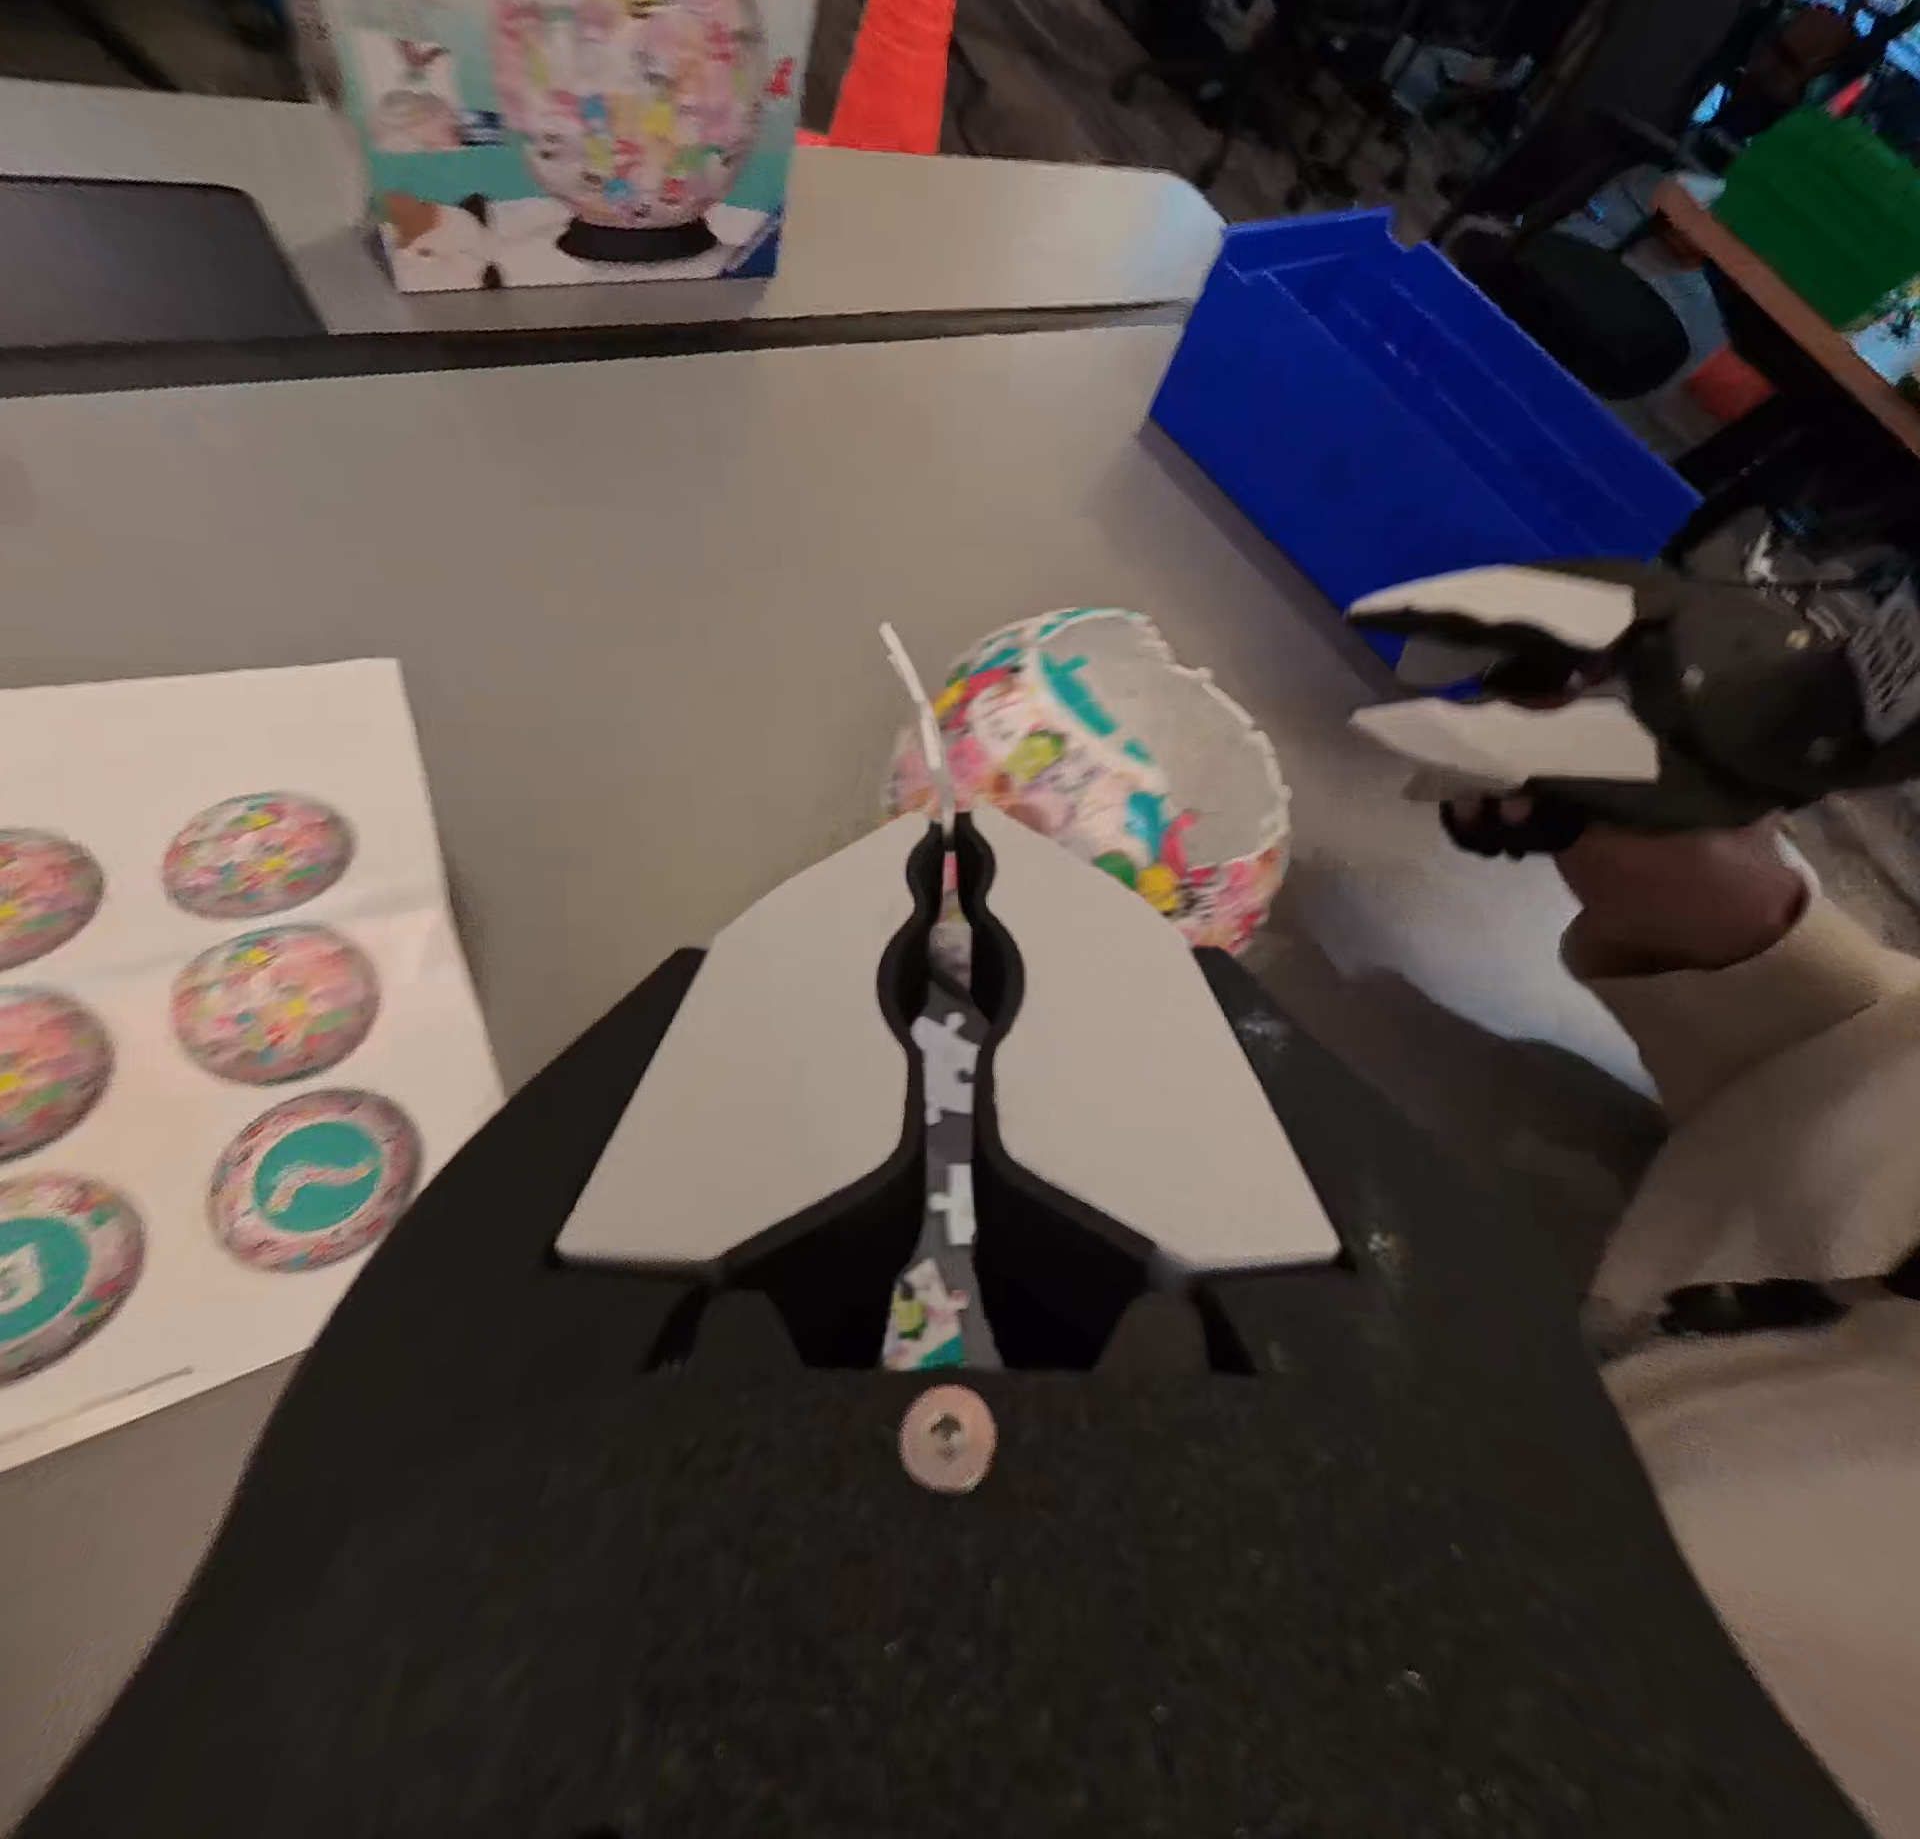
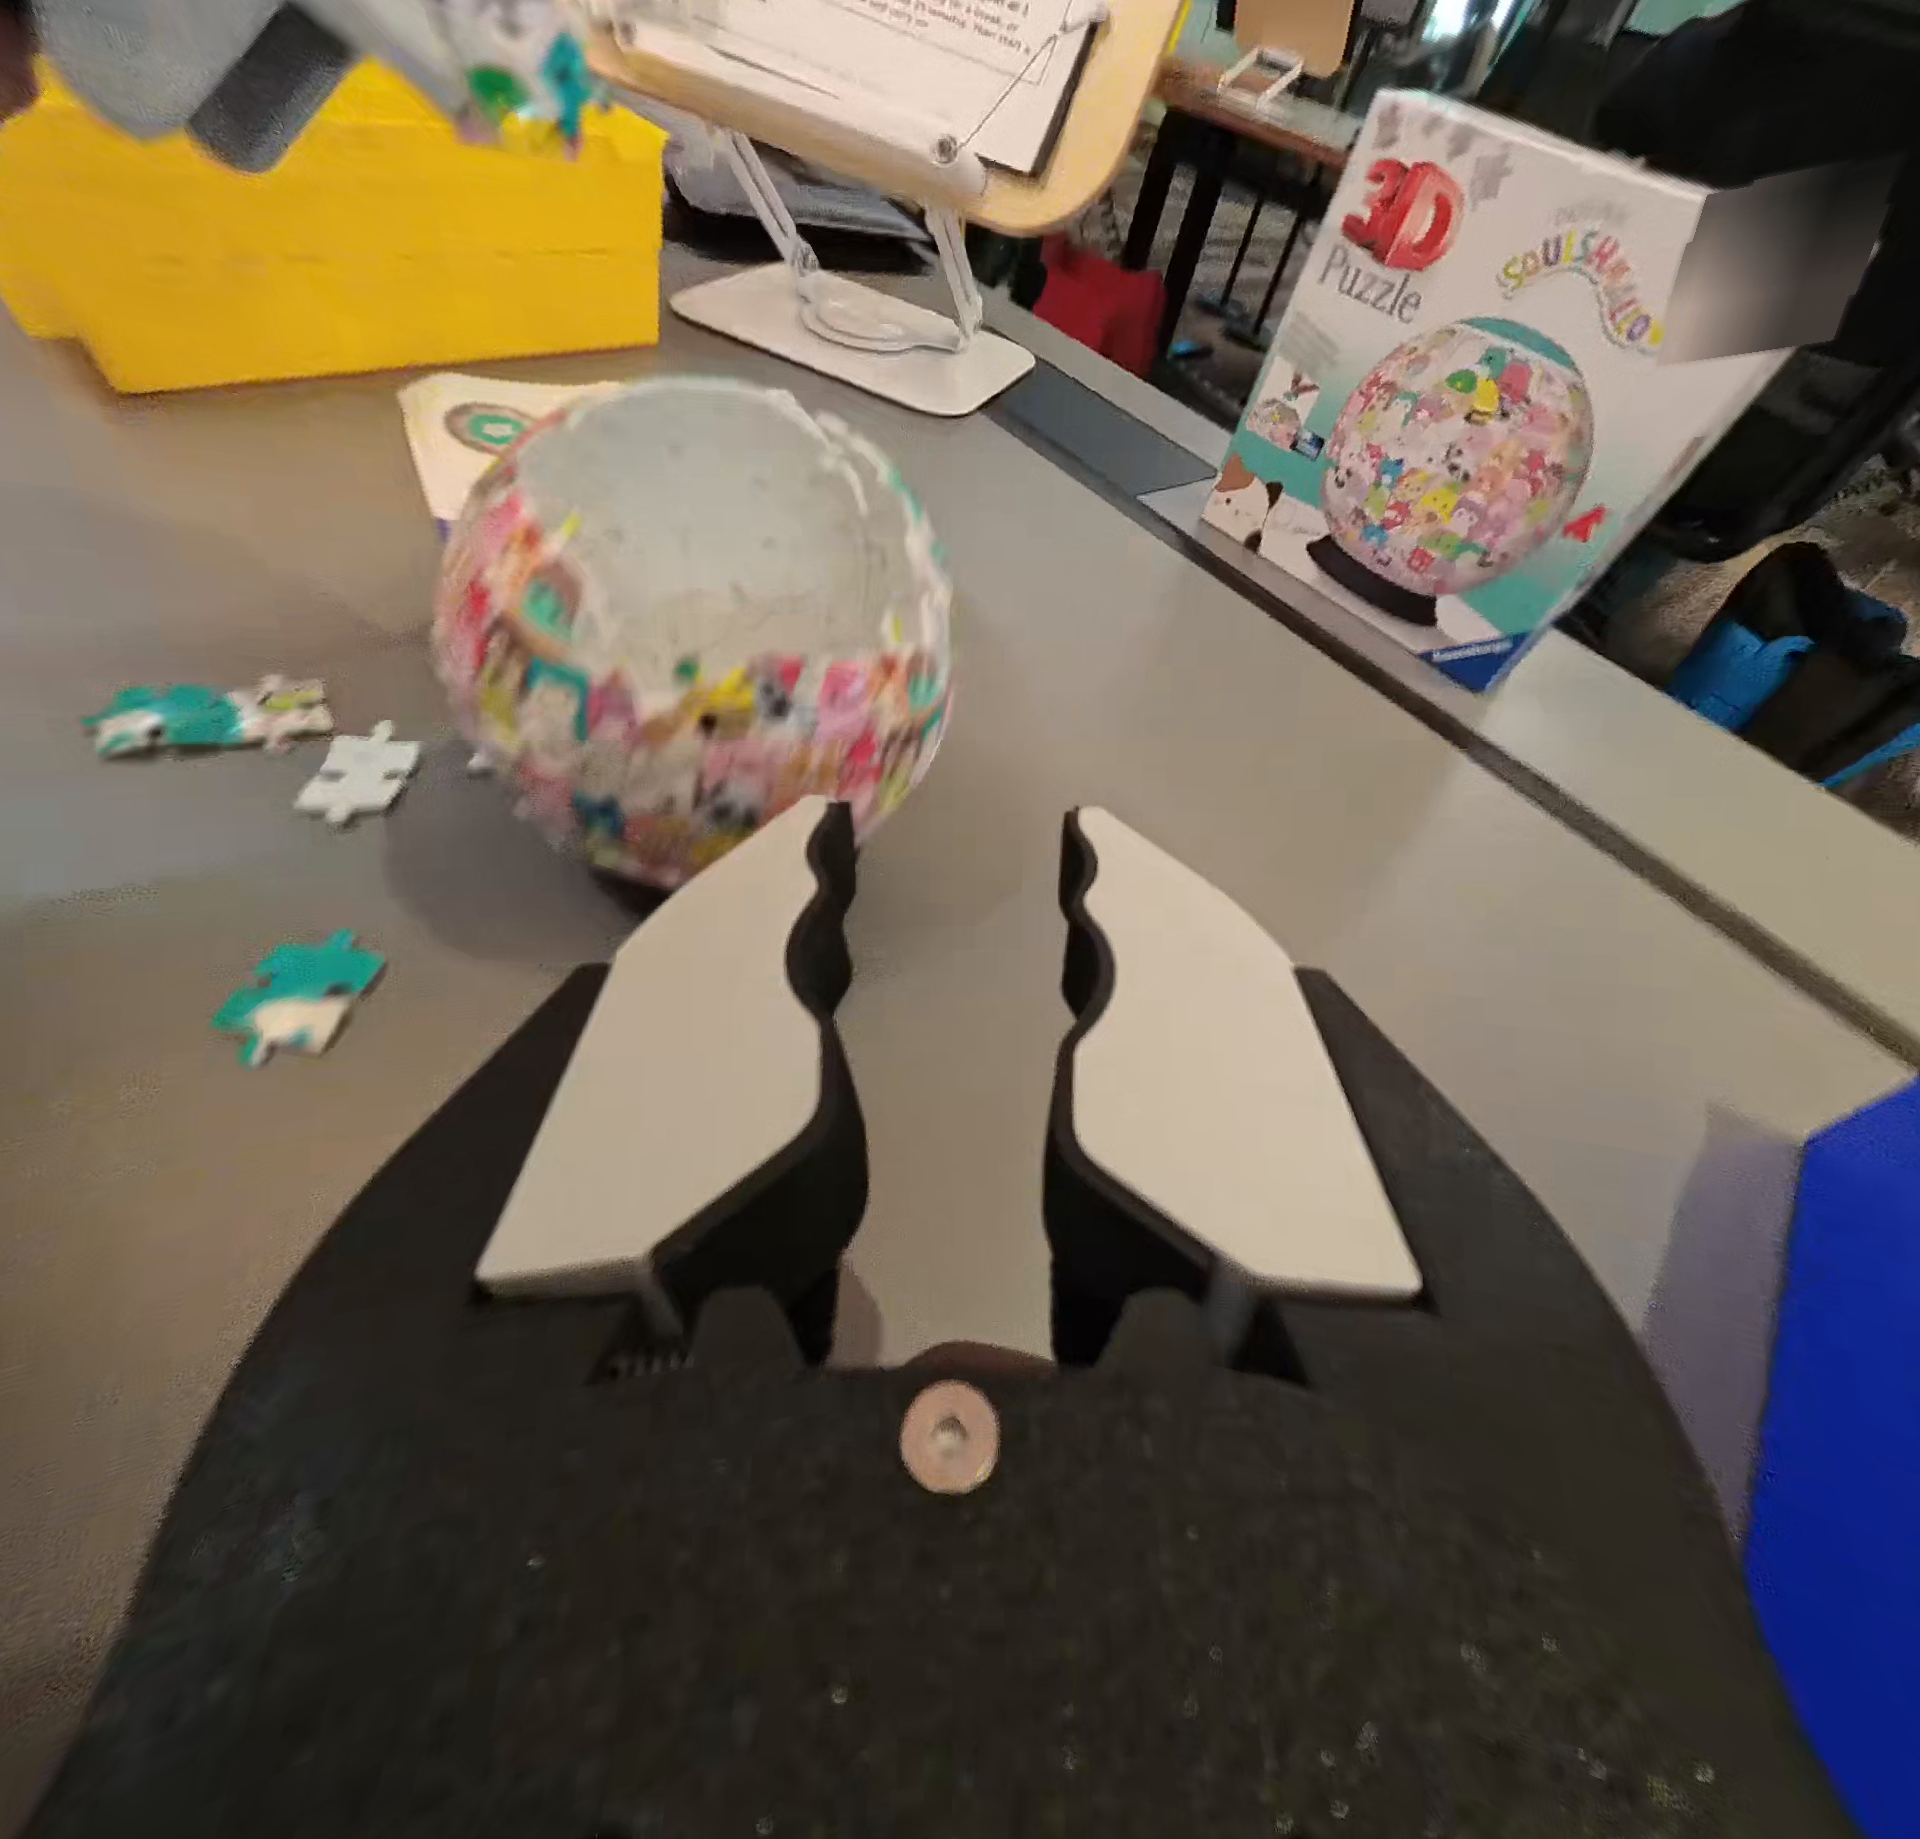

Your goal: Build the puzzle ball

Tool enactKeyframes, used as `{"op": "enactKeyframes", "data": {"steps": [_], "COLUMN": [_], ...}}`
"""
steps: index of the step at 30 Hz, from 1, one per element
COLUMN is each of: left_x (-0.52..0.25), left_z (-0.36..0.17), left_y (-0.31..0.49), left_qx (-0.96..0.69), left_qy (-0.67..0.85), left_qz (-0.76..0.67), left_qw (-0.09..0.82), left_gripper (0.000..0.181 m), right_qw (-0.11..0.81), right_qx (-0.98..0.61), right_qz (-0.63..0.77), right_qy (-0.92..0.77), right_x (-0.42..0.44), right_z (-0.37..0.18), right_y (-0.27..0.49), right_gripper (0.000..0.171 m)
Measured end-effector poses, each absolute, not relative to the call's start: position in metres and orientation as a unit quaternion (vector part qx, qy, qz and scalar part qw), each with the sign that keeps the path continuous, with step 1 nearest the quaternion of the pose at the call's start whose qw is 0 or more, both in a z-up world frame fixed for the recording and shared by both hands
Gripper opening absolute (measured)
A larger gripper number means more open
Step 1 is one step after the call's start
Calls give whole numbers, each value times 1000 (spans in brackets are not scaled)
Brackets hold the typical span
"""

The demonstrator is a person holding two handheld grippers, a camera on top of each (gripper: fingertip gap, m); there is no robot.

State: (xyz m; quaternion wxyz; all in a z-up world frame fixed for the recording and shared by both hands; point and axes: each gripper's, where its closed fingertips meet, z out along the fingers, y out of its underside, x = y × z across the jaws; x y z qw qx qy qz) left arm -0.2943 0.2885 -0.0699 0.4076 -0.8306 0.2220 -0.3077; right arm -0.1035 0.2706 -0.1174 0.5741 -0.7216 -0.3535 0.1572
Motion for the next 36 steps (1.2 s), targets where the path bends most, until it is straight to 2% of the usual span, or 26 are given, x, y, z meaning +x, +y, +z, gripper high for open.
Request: {"op": "enactKeyframes", "data": {"steps": [5, 11, 15, 17, 23, 36], "left_x": [-339, -356, -348, -344, -334, -324], "left_z": [-111, -136, -138, -139, -135, -135], "left_y": [305, 327, 326, 321, 311, 304], "left_qx": [-812, -782, -764, -761, -756, -755], "left_qy": [181, 186, 203, 217, 256, 276], "left_qz": [-326, -334, -364, -368, -356, -355], "left_qw": [448, 492, 492, 488, 486, 477], "left_gripper": [1, 1, 1, 1, 1, 1], "right_qw": [519, 450, 422, 408, 396, 398], "right_qx": [-754, -769, -754, -746, -745, -746], "right_qz": [158, 13, -76, -121, -138, -140], "right_qy": [-369, -454, -498, -512, -519, -515], "right_x": [-143, -161, -170, -169, -172, -171], "right_z": [-92, -103, -113, -118, -123, -125], "right_y": [319, 320, 325, 330, 335, 336], "right_gripper": [36, 26, 26, 21, 9, 3]}}
